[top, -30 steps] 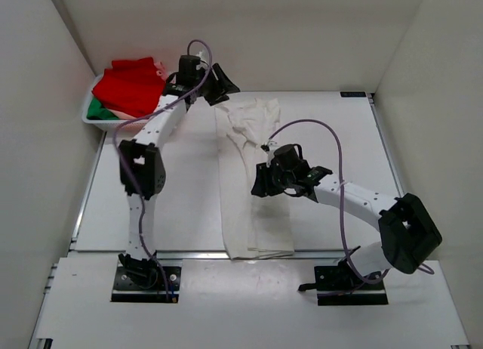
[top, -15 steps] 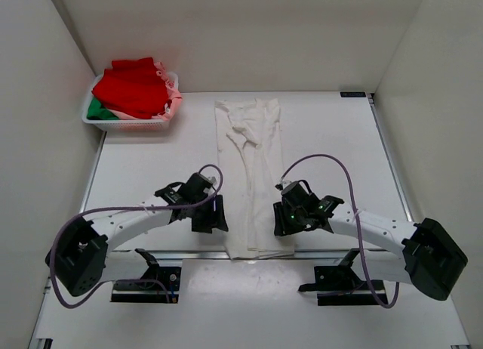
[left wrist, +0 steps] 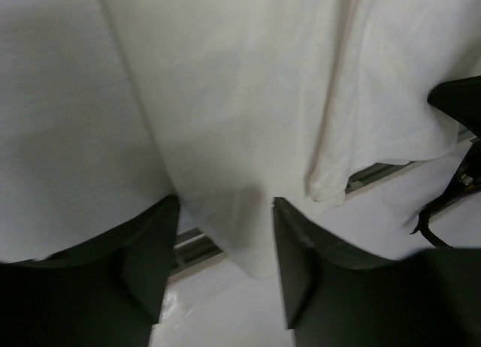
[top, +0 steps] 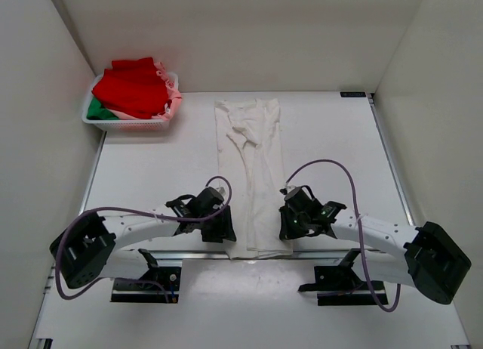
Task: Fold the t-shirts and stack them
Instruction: Grab the bottom of the folded rectangular tshirt with both arms
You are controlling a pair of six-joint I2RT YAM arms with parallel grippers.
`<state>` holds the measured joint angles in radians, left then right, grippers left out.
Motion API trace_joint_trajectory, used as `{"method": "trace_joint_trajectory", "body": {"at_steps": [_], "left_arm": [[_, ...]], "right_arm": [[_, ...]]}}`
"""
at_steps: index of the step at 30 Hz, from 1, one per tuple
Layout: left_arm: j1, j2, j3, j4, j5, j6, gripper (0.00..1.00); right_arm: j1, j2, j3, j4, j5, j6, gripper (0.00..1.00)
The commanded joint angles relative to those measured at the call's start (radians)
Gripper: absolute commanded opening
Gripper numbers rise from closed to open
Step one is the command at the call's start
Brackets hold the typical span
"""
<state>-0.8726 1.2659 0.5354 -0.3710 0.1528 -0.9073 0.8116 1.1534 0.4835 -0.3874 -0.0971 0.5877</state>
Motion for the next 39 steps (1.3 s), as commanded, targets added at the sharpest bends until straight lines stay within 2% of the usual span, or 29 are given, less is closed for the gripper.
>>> {"method": "trace_joint_trajectory", "body": {"at_steps": [1, 2, 4, 7, 9, 15, 16, 17, 18, 20, 22, 25, 30, 36, 37, 39], "left_arm": [[-0.049, 0.068, 0.001, 0.063, -0.033, -0.027, 0.59], [-0.055, 0.073, 0.003, 0.064, -0.032, -0.030, 0.53], [-0.048, 0.064, 0.008, 0.058, -0.025, -0.025, 0.22], [-0.022, 0.029, 0.009, 0.003, -0.048, -0.012, 0.02], [-0.002, 0.007, 0.005, -0.014, -0.044, 0.002, 0.00], [0.021, -0.033, -0.012, -0.046, -0.026, 0.028, 0.02], [0.014, -0.036, -0.012, -0.042, -0.019, 0.019, 0.11], [0.018, -0.039, -0.015, -0.036, -0.013, 0.018, 0.20], [0.008, -0.037, -0.015, -0.034, -0.015, 0.013, 0.25], [0.004, -0.048, -0.015, -0.043, 0.004, 0.012, 0.42], [-0.003, -0.060, -0.014, -0.058, -0.005, 0.008, 0.50], [-0.009, -0.114, -0.032, -0.091, -0.016, -0.013, 0.55], [-0.032, -0.192, -0.075, -0.074, -0.021, -0.085, 0.56], [-0.098, -0.117, -0.048, -0.056, -0.027, -0.103, 0.58], [-0.107, -0.109, -0.042, -0.052, -0.036, -0.104, 0.58], [-0.118, -0.080, -0.026, -0.037, -0.041, -0.110, 0.53]], "right_arm": [[-0.029, -0.047, -0.043, -0.041, 0.017, 0.000, 0.00], [-0.041, -0.061, -0.042, -0.051, 0.008, -0.008, 0.00], [-0.051, -0.066, -0.040, -0.065, 0.011, -0.011, 0.00], [-0.066, -0.081, -0.045, -0.088, 0.008, -0.029, 0.00], [-0.086, -0.095, -0.054, -0.099, -0.012, -0.032, 0.00], [-0.078, -0.113, -0.022, -0.157, 0.005, -0.005, 0.00], [-0.062, -0.107, -0.005, -0.166, 0.013, 0.013, 0.00], [-0.045, -0.098, 0.010, -0.197, 0.032, 0.021, 0.06], [-0.043, -0.109, 0.013, -0.209, 0.043, 0.029, 0.16], [-0.057, -0.133, -0.005, -0.223, 0.030, 0.046, 0.32], [-0.049, -0.156, -0.005, -0.219, 0.028, 0.064, 0.37], [-0.034, -0.178, 0.001, -0.246, 0.031, 0.109, 0.41], [0.040, -0.170, -0.043, -0.190, -0.007, 0.196, 0.40], [0.121, -0.120, -0.039, -0.131, -0.016, 0.265, 0.40], [0.135, -0.115, -0.036, -0.131, -0.016, 0.270, 0.37], [0.141, -0.097, -0.022, -0.117, -0.019, 0.274, 0.22]]}}
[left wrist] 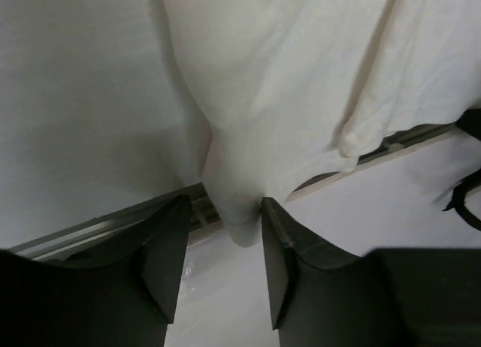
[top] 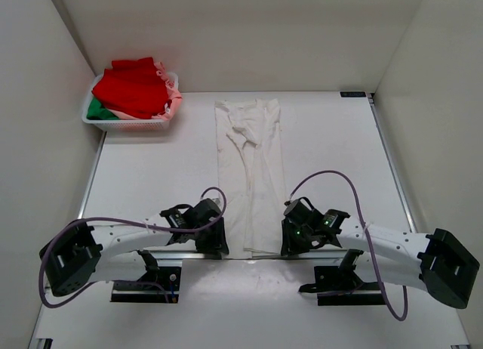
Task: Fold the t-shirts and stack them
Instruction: Grab the bottom of the folded rectangular tshirt with both arms, then fold the folded rectangular tshirt in 1/3 of the way
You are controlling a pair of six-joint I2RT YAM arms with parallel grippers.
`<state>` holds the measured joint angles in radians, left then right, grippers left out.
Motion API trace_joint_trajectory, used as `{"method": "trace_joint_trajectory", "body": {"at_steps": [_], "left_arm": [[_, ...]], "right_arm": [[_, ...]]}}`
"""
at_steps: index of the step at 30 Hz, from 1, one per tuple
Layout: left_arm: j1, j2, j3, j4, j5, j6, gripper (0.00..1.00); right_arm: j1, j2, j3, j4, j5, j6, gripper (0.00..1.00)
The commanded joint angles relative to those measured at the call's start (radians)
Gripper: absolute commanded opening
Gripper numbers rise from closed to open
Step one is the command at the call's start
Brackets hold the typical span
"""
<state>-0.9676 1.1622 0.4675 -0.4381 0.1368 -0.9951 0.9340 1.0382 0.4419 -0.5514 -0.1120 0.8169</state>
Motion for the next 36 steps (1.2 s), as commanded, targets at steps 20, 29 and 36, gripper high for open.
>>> {"method": "trace_joint_trajectory", "body": {"at_steps": [20, 29, 36], "left_arm": [[0.440, 0.220, 0.534, -0.108, 0.102, 0.249, 0.00], [0.616, 0.585, 0.842, -0.088, 0.162, 0.325, 0.00], [0.682, 0.809, 1.028, -0.048, 0.175, 0.313, 0.16]], "right_arm": [[-0.520, 0.311, 0.544, -0.126, -0.242, -0.436, 0.00], [-0.653, 0.696, 0.935, -0.105, -0.294, -0.542, 0.00], [-0.676, 1.011, 1.298, -0.151, -0.257, -0.582, 0.02]]}}
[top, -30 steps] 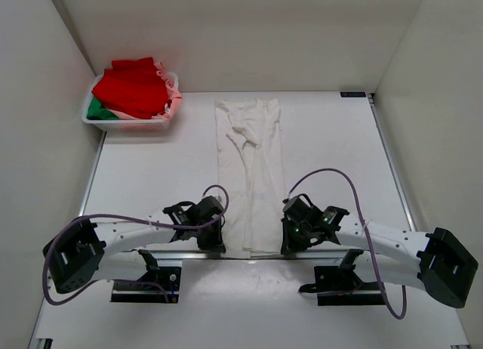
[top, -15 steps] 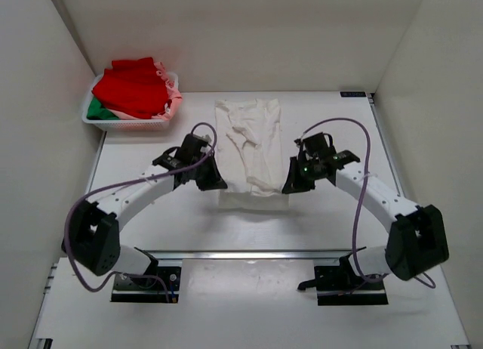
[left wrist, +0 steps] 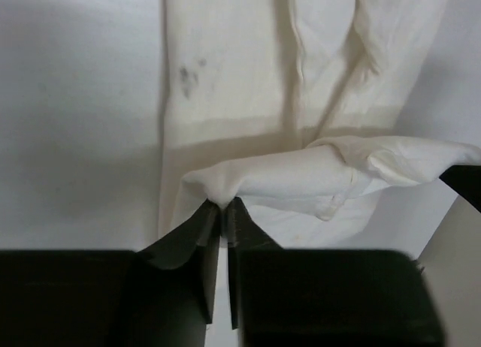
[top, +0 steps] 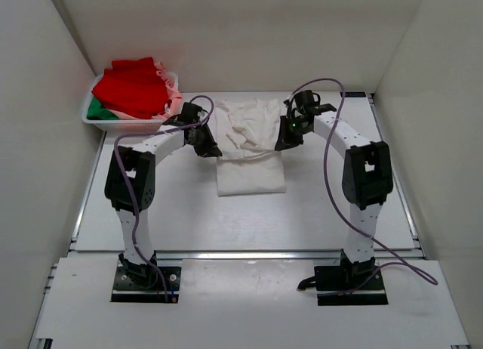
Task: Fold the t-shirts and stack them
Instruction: Fold the folded rectangular tshirt in 1/3 of the way, then grab one side of the 2/3 rectangular tshirt with both arms
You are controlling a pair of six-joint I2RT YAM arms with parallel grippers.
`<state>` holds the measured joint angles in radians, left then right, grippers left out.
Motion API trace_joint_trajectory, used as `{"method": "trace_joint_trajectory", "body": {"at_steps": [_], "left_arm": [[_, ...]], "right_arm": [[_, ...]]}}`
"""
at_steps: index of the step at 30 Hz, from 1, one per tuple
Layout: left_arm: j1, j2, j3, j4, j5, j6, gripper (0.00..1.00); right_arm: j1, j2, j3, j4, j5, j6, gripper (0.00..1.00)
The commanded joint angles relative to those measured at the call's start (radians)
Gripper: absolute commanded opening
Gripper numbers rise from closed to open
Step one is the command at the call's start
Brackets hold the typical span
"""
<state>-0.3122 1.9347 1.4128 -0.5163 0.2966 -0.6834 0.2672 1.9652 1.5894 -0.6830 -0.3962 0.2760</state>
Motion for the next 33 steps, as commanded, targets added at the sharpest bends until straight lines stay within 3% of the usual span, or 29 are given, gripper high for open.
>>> {"method": "trace_joint_trajectory", "body": {"at_steps": [1, 3, 5, 8, 11, 15, 21, 26, 28, 33], "left_arm": [[0.033, 0.050, 0.097, 0.042, 0.025, -0.008, 0.23], [0.059, 0.076, 0.118, 0.148, 0.056, -0.059, 0.47], [0.079, 0.058, 0.100, 0.226, 0.050, -0.100, 0.57], [0.085, -0.029, 0.007, 0.266, 0.009, -0.120, 0.66], [0.079, -0.127, -0.115, 0.251, 0.002, -0.097, 0.67], [0.009, -0.308, -0.455, 0.265, -0.023, -0.087, 0.66], [-0.152, -0.506, -0.741, 0.332, -0.248, -0.183, 0.67], [-0.196, -0.539, -0.798, 0.444, -0.381, -0.271, 0.67], [-0.197, -0.499, -0.776, 0.453, -0.410, -0.272, 0.67], [-0.194, -0.366, -0.683, 0.493, -0.416, -0.286, 0.67]], "right_arm": [[-0.022, 0.107, 0.179, -0.013, 0.066, -0.034, 0.08], [-0.042, 0.136, 0.227, 0.034, 0.091, -0.021, 0.18], [-0.060, 0.121, 0.210, 0.091, 0.167, 0.017, 0.36], [-0.060, 0.035, 0.130, 0.100, 0.284, 0.060, 0.49], [-0.048, -0.064, -0.060, 0.150, 0.277, 0.097, 0.52], [0.009, -0.288, -0.402, 0.258, 0.270, 0.170, 0.53], [0.133, -0.469, -0.713, 0.381, 0.332, 0.307, 0.54], [0.181, -0.444, -0.772, 0.468, 0.349, 0.364, 0.55], [0.190, -0.407, -0.747, 0.465, 0.358, 0.364, 0.58], [0.176, -0.310, -0.712, 0.516, 0.327, 0.358, 0.54]]}}
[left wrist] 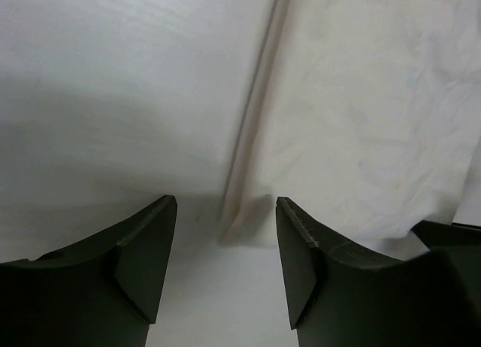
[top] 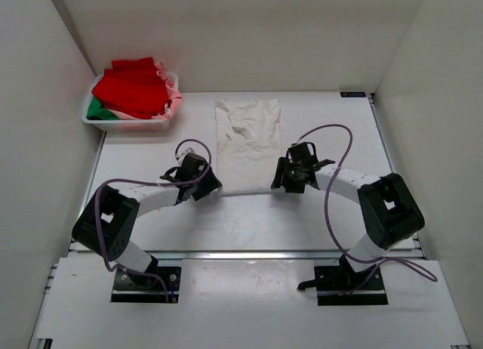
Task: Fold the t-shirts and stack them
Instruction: Grab one side of the 2/3 rectangular tshirt with both arms, then fold the long partially folded tshirt into a neat square
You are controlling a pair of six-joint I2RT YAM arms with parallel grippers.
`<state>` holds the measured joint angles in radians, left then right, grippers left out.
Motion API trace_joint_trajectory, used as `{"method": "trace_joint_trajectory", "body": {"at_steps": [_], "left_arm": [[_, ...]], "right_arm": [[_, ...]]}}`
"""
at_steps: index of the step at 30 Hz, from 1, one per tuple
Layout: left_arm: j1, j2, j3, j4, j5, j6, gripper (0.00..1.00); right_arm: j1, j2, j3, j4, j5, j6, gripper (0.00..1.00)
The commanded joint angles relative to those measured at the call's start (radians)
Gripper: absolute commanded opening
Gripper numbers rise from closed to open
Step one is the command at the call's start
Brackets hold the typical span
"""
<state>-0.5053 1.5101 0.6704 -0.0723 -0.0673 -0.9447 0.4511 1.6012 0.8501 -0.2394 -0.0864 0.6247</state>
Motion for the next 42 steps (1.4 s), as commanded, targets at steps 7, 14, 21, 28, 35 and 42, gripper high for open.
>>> {"method": "trace_joint_trajectory", "body": {"at_steps": [7, 14, 21, 28, 35, 42], "left_arm": [[-0.015, 0.139, 0.106, 0.097, 0.046, -0.080, 0.65], [-0.053, 0.063, -0.006, 0.035, 0.047, -0.098, 0.03], [-0.119, -0.186, -0.172, -0.136, 0.119, -0.046, 0.00], [-0.131, -0.643, -0.396, -0.321, 0.205, -0.137, 0.00], [-0.131, -0.826, -0.313, -0.492, 0.262, -0.163, 0.00], [-0.021, -0.611, -0.005, -0.454, 0.314, -0.048, 0.00]], "right_arm": [[-0.012, 0.083, 0.050, 0.048, 0.025, -0.003, 0.00], [0.000, 0.052, 0.010, 0.025, 0.004, -0.016, 0.00], [0.124, -0.133, -0.123, -0.090, 0.046, 0.018, 0.00], [0.359, -0.504, -0.301, -0.244, 0.023, 0.197, 0.01], [0.447, -0.600, -0.168, -0.402, -0.021, 0.185, 0.00], [0.218, -0.465, 0.118, -0.504, -0.130, -0.042, 0.00]]}}
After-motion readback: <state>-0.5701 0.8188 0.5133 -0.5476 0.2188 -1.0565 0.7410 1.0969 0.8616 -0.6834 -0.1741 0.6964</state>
